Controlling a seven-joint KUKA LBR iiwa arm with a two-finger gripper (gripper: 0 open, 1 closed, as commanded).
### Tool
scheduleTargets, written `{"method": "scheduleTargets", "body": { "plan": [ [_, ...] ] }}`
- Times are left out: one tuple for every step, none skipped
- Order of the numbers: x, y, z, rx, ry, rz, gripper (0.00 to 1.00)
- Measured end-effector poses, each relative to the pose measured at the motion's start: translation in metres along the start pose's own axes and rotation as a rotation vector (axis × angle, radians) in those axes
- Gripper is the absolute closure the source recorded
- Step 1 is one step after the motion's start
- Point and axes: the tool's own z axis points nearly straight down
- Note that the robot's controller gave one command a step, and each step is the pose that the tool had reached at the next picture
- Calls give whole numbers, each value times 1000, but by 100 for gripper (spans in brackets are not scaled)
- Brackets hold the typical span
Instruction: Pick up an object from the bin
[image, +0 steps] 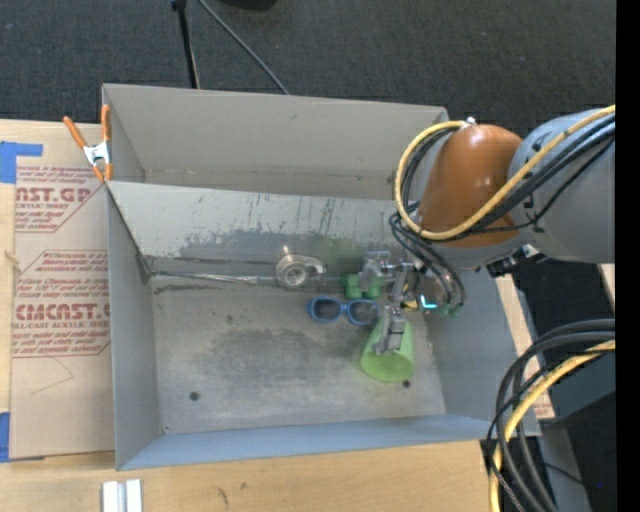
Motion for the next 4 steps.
{"method": "scheduleTargets", "body": {
  "plan": [
    [-21,-14,73,0,-10,-13,0],
    [-21,-13,71,0,-10,-14,100],
    [-15,-13,74,-1,15,-16,0],
    [-21,-13,71,0,-9,-14,100]
  ]
}}
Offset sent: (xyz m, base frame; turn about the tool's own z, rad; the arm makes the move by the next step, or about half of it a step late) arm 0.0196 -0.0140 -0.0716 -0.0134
